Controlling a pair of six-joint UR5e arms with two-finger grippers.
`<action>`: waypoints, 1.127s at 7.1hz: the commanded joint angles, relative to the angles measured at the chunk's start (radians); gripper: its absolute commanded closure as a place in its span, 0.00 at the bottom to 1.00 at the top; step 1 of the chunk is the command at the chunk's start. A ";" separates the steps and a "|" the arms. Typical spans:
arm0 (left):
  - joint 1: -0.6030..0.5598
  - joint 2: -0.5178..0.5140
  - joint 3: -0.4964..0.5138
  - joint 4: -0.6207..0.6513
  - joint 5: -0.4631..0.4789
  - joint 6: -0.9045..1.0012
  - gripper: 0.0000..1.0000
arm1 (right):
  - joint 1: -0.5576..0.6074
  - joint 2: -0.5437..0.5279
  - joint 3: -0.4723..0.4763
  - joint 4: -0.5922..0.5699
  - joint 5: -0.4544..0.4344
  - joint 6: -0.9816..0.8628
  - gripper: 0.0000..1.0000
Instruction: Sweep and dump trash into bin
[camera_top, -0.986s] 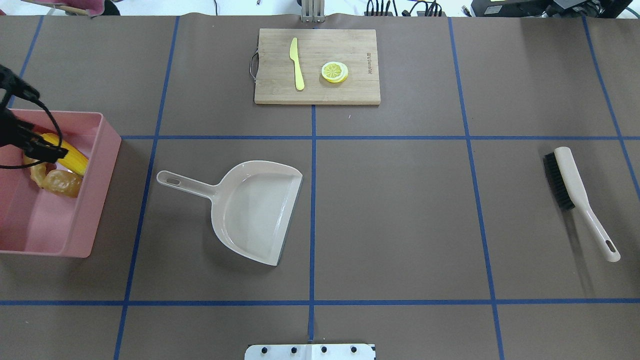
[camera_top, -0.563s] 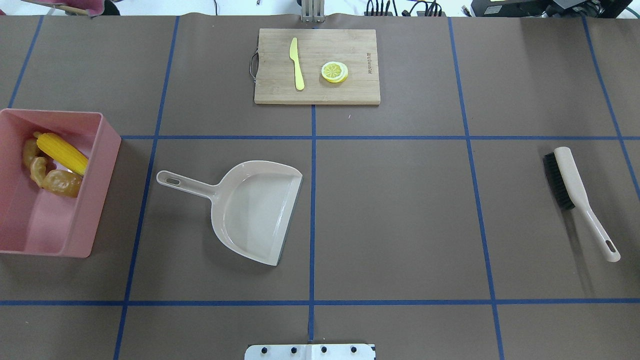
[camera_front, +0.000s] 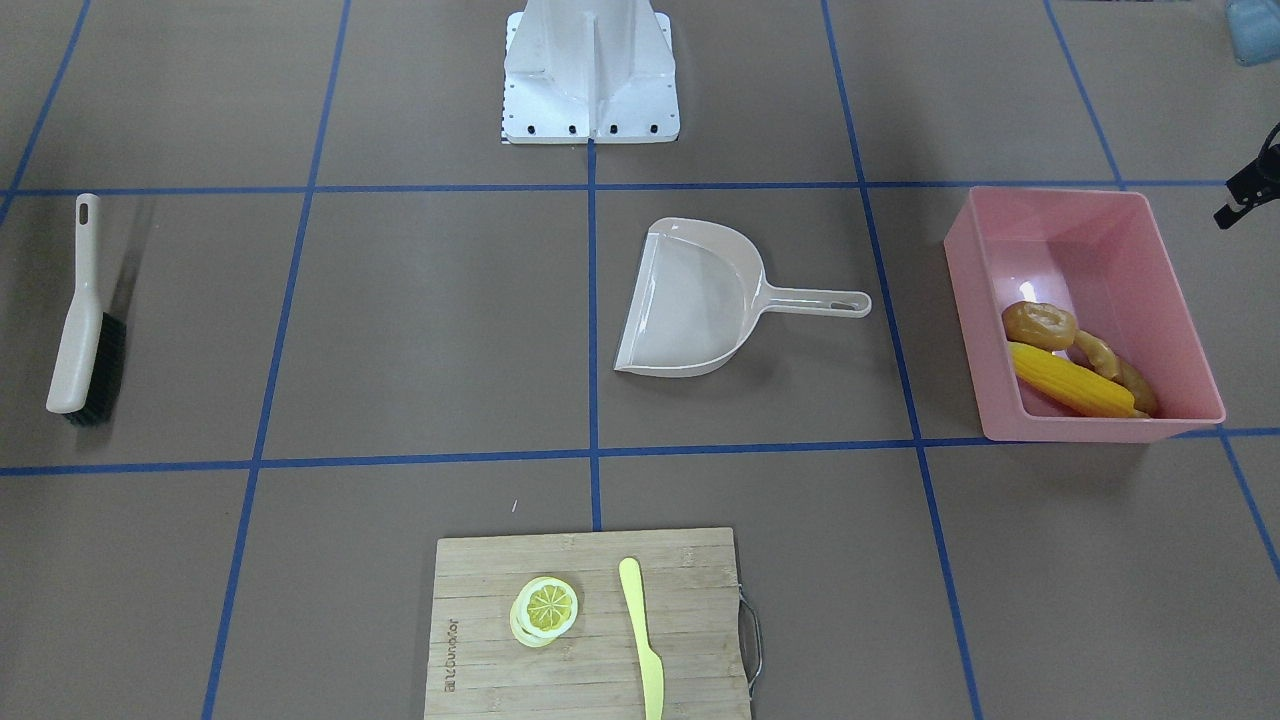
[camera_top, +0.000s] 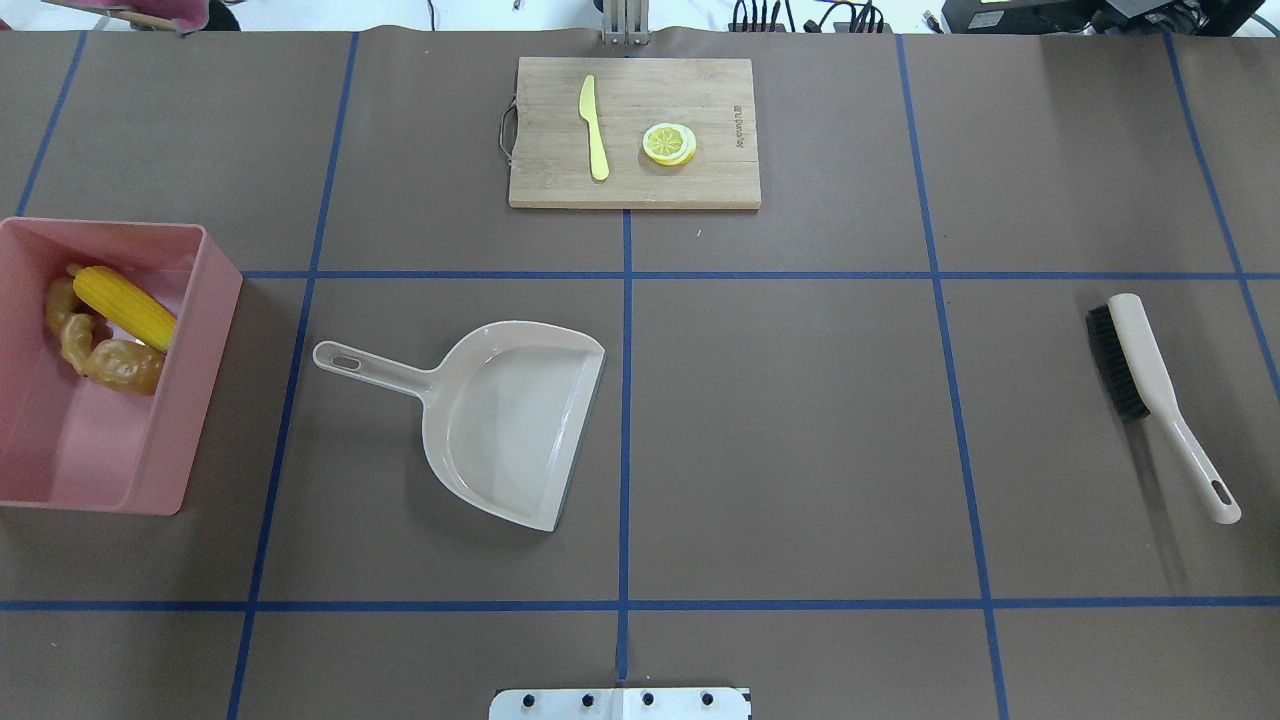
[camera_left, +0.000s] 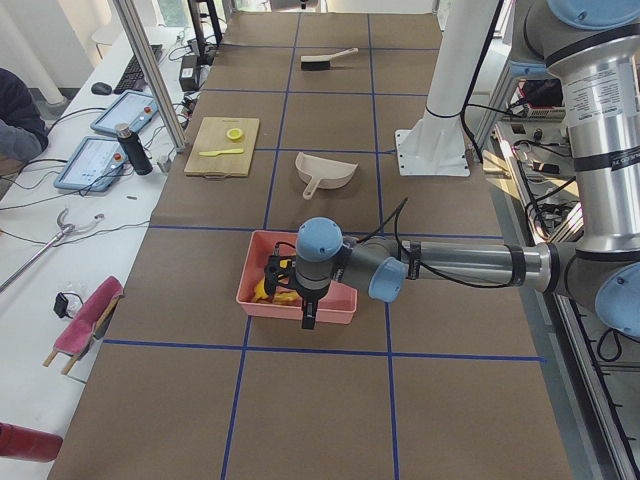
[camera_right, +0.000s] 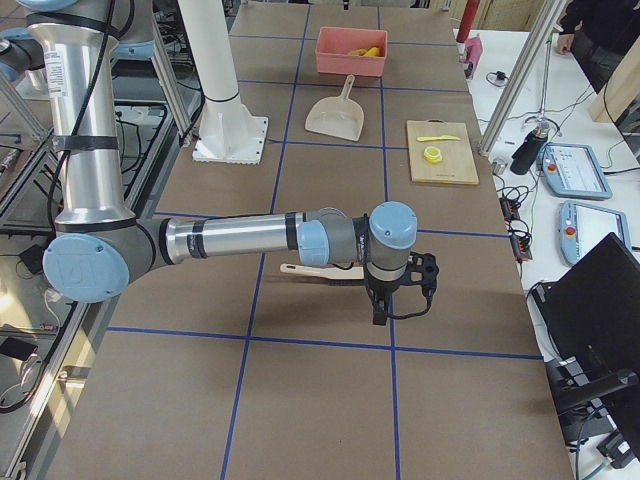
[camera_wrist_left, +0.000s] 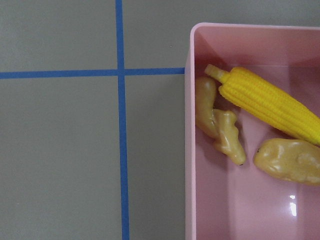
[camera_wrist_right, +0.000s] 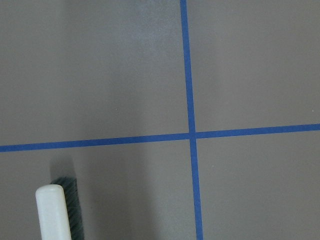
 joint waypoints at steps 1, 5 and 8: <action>-0.038 0.046 0.027 0.003 -0.004 -0.004 0.02 | 0.000 -0.003 -0.004 0.000 -0.002 0.000 0.00; -0.124 0.070 0.025 0.124 0.092 -0.002 0.02 | 0.000 -0.009 -0.010 0.000 -0.005 -0.002 0.00; -0.162 0.070 0.021 0.124 0.090 -0.002 0.02 | 0.003 -0.011 -0.012 0.000 -0.005 -0.002 0.00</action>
